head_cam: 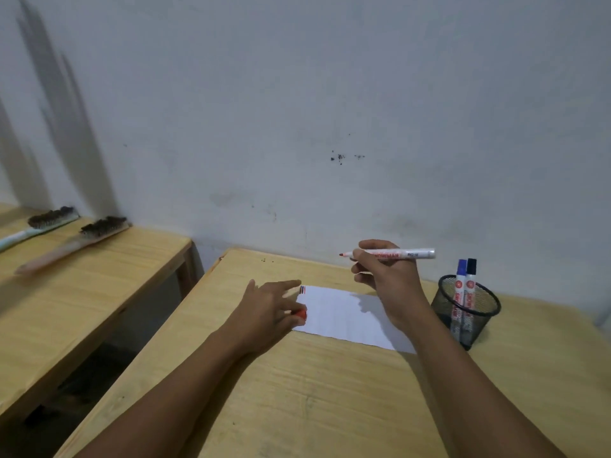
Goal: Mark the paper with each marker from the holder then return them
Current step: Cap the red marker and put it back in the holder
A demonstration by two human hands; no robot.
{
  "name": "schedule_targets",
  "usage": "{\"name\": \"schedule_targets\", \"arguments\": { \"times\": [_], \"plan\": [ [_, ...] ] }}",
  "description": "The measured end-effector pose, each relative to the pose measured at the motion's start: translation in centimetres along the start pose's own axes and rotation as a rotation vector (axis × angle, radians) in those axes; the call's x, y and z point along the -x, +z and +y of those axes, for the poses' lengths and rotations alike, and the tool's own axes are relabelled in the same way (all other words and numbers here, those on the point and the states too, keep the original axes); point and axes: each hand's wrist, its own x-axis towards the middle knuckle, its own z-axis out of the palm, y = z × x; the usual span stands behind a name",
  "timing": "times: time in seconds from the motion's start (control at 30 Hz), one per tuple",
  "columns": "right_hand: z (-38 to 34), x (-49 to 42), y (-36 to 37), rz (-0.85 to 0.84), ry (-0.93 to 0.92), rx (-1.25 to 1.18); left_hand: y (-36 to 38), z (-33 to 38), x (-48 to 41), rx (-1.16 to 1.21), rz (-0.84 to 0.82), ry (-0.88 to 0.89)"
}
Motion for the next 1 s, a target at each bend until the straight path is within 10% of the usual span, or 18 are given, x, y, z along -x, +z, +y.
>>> {"name": "schedule_targets", "arguments": {
  "times": [0.5, 0.77, 1.0],
  "plan": [
    [-14.6, 10.4, -6.2, 0.056, -0.290, 0.204, -10.6, 19.9, -1.9, 0.583, 0.368, 0.180],
    [-18.8, 14.0, -8.7, 0.014, -0.350, 0.328, -13.0, 26.0, -0.5, 0.464, 0.361, 0.293],
    [-19.0, 14.5, -8.5, 0.070, -0.240, 0.066, -13.7, 27.9, -0.4, -0.130, 0.700, 0.490]
  ]
}}
